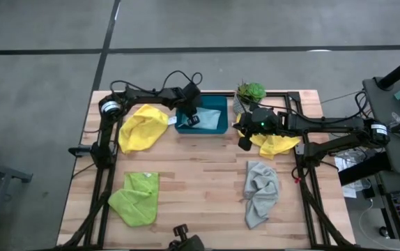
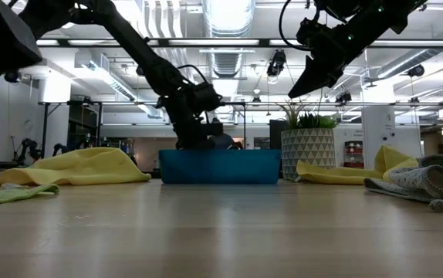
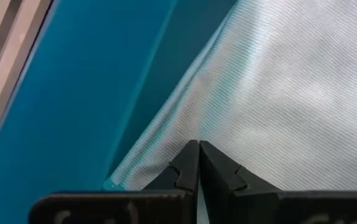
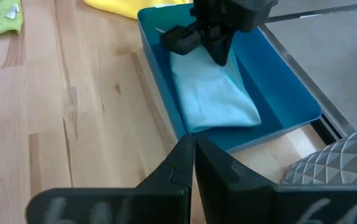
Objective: Fold microfiber towels
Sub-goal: Put the folded blue microfiber cloth into the blue bin
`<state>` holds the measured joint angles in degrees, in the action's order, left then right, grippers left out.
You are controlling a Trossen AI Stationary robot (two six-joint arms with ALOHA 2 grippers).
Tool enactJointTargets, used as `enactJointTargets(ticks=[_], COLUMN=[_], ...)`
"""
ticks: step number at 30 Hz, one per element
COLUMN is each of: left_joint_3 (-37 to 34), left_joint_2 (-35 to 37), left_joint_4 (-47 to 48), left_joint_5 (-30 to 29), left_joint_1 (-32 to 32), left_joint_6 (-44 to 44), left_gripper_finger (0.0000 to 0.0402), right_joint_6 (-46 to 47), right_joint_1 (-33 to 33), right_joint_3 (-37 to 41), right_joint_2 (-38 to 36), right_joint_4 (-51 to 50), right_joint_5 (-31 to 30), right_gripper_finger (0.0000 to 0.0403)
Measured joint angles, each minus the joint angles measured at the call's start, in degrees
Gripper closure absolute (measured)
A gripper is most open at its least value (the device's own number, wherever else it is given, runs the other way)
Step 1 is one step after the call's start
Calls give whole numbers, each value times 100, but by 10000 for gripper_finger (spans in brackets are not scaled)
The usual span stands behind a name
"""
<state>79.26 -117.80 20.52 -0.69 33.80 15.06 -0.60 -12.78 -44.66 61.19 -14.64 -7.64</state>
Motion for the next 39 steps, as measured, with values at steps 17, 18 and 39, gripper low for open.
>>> enactJointTargets(ticks=[17,18,39], left_joint_3=[38,39,-683], left_joint_2=[264,267,3009], left_joint_4=[747,758,732], left_joint_5=[-1204,-1205,-553], left_joint_1=[-8,-6,-905], left_joint_6=[-1000,-1020,-376], left_gripper_finger=[402,402,402], right_joint_6=[7,9,538], right_joint_1=[0,0,-475], right_joint_3=[0,0,-847], right_joint_2=[0,0,878], right_joint_4=[8,9,246], right_joint_5=[-2,-1,131], right_gripper_finger=[394,394,394])
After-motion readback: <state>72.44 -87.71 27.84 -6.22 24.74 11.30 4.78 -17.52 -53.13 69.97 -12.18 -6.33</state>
